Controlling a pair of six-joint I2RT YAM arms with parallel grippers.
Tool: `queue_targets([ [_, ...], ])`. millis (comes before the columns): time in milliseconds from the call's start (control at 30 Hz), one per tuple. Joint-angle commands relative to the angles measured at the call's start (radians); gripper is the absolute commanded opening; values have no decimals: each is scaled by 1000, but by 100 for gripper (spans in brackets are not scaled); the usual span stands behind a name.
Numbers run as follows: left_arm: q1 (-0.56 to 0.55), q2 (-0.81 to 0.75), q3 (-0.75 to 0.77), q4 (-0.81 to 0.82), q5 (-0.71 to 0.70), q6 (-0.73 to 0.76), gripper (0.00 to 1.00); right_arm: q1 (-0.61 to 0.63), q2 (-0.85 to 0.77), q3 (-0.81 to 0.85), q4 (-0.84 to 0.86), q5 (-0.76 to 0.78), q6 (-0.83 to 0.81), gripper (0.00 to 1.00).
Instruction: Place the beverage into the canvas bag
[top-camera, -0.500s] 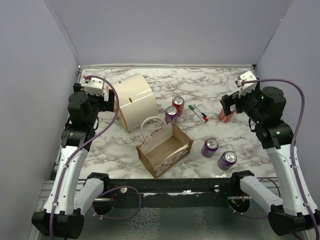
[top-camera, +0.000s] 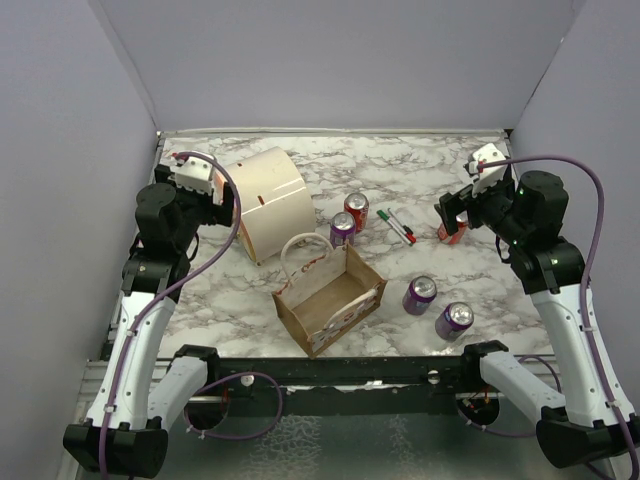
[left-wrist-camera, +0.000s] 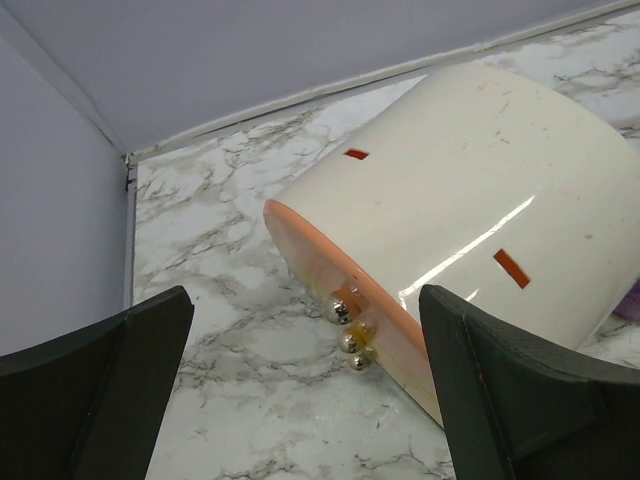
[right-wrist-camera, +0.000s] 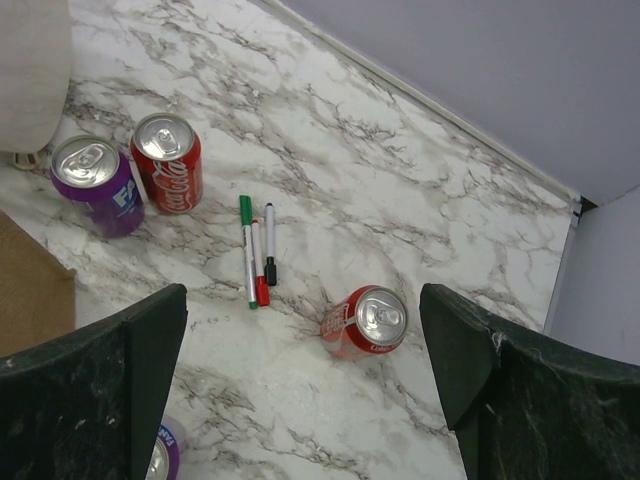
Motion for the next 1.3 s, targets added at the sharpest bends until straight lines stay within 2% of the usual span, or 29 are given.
queue_targets([
  [0, -3, -17, 47, -36, 171, 28, 99, -3, 5, 51, -42, -56, -22, 99],
  [167, -3, -15, 61, -77, 358, 39, 99, -3, 11, 65, -64, -76, -35, 99],
  [333, -5, 6, 73, -120, 416, 38, 99, -4, 15, 59, -62, -98, -37, 99],
  [567, -61, 77, 154, -306, 580, 98, 97, -4, 37, 68, -67, -114, -43, 99],
  [700, -116, 101, 187, -382, 582, 125, 94, -4, 50, 74, -65, -131, -38, 99],
  [933, -189, 195, 192, -400, 556, 93, 84, -5, 73, 71, -70, -190, -43, 99],
  [1167, -260, 263, 179, -405, 546, 95, 79, -3, 103, 68, -71, -225, -48, 99],
  [1267, -281, 285, 187, -425, 554, 111, 66, -3, 127, 68, -56, -230, -58, 100],
])
